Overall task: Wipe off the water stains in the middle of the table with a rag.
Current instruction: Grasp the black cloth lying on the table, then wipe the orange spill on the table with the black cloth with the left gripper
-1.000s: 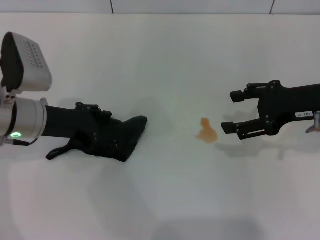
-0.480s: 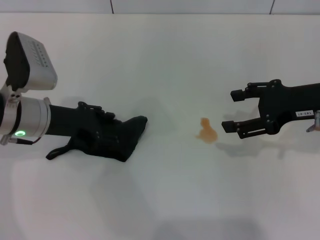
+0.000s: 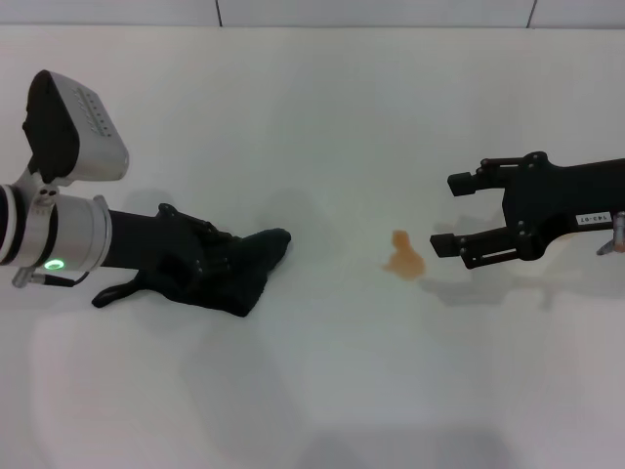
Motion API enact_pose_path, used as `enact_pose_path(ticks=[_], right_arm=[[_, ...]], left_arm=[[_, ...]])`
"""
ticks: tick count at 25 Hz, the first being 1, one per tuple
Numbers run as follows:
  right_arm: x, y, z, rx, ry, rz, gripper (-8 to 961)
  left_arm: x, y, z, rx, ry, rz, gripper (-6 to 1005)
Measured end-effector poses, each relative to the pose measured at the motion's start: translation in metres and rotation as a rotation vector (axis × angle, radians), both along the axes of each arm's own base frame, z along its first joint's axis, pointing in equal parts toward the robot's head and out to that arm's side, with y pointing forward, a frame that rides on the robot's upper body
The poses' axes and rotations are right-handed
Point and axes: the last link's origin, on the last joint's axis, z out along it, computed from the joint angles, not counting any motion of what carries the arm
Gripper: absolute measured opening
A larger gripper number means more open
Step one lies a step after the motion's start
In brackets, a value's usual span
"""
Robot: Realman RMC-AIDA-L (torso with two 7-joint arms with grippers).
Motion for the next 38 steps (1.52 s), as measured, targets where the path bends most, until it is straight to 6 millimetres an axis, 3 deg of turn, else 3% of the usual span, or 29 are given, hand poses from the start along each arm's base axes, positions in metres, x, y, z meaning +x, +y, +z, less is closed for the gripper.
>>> enact_pose_path(ticks=[4, 18, 30, 38], right_arm=[[0.001, -0.001, 0.0, -0.002, 0.0, -0.002, 842], [0.001, -0.003, 0.0, -0.011, 0.004, -0.001, 841], [0.0, -0.003, -0.001, -0.017, 0.008, 0.0, 841], [-0.001, -0.004, -0.001, -0.017, 0.022, 0.001, 841]], left_arm=[[0.001, 0.001, 0.0, -0.003, -0.004, 0.01, 342], [0.011, 0.003, 0.0, -0.02, -0.039, 0.036, 191], [0.021, 0.007, -0.002, -0.037, -0.018, -0.012, 144], [0.043, 0.034, -0.001, 0.113, -0.046, -0.131, 142]])
